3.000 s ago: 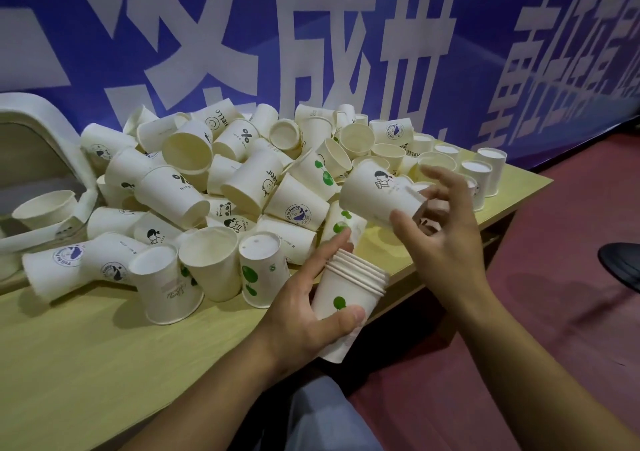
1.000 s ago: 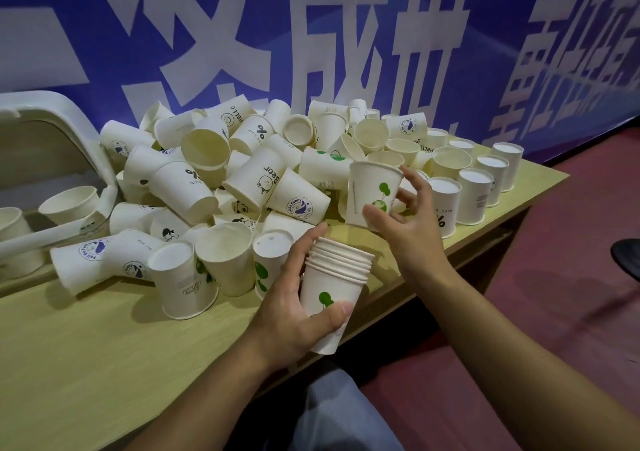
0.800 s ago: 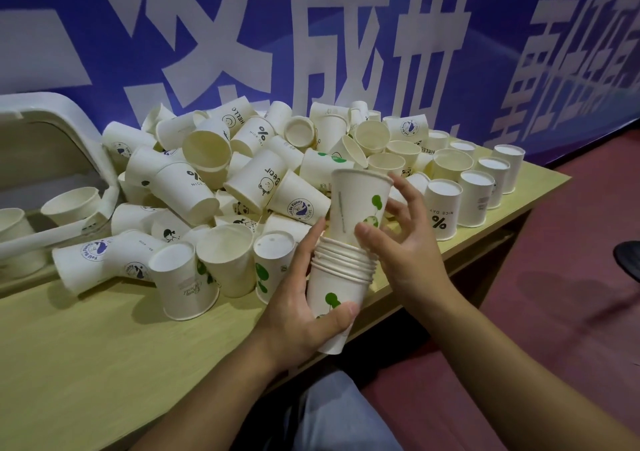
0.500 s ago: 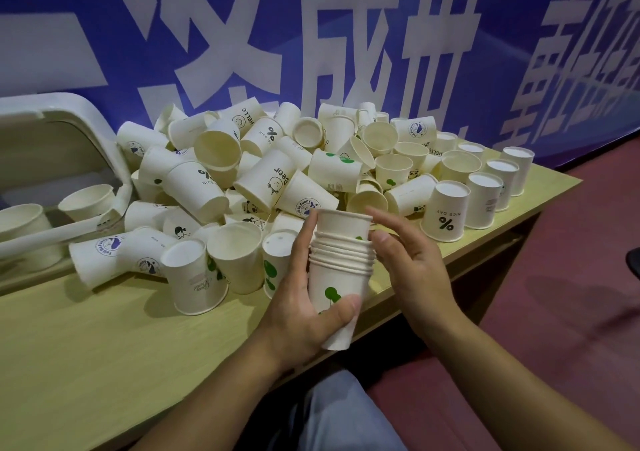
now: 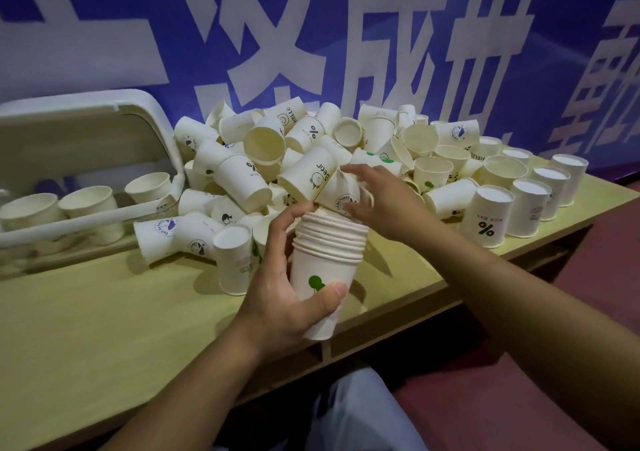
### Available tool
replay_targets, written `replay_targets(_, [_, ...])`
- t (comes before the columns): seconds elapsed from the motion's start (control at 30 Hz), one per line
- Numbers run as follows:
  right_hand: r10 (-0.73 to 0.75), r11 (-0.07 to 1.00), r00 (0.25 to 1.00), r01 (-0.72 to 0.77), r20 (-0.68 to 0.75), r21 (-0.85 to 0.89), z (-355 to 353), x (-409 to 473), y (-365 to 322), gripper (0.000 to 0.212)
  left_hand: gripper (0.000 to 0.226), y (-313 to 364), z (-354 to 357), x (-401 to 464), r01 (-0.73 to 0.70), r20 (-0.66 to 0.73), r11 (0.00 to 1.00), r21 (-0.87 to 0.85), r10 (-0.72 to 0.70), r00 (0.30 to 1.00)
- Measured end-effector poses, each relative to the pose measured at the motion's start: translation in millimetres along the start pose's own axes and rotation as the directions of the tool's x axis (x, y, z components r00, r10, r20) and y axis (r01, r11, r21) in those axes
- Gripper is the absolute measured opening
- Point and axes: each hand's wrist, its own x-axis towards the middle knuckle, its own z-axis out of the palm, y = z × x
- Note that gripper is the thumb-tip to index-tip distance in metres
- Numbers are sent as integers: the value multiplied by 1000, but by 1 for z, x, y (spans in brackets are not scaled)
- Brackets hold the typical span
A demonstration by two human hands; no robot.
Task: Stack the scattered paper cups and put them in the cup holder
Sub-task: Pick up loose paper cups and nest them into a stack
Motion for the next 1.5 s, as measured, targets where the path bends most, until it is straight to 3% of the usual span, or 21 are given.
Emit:
replay_targets(0.2, [-39,996,997,45,72,-76,17,17,1,72,87,-9,-14,-9,55,-17,998,39,-54,998])
replay_targets(0.33, [-50,998,999,49,-21,-35,10,13,2,73,87,-12,-17,-11,77,-6,996,40,-77,997])
replay_targets(0.47, [-16,964,990,53,-144,260,-11,-3,-6,71,88,-16,-13,-14,82,23,996,42,-83,996])
replay_targets(0.63, [22,781,983,97,-183,617,-22,-41,-36,67,91,-18,-8,-13,69,33,996,52,-70,997])
replay_targets(0.87, [-41,709,993,108,-112,697,1,-75,-57,65,93,-16,-6,-12,43,19,998,42,-44,999])
replay_targets(1.0, [-28,654,993,107,-117,749,16,-80,-55,47,102,-15,-10,-13,22,-9,998,59,-21,1000])
replay_targets(1.1, [-38,677,988,136,-149,724,20,-83,-52,31,106,-15,-16,-11,-2,-77,998,62,6,997])
replay_targets(1.27, [-73,698,983,172,-170,695,17,-80,-46,27,99,-19,-24,-9,-36,-116,999,33,39,993])
replay_targets(1.4, [-57,841,972,170,-227,515,13,-65,-35,41,90,-21,-27,-10,-37,-151,999,35,42,988])
replay_targets(1.5, [-157,951,970,200,-188,237,8,-35,-25,48,88,-21,-27,-10,-38,-161,999,32,43,986])
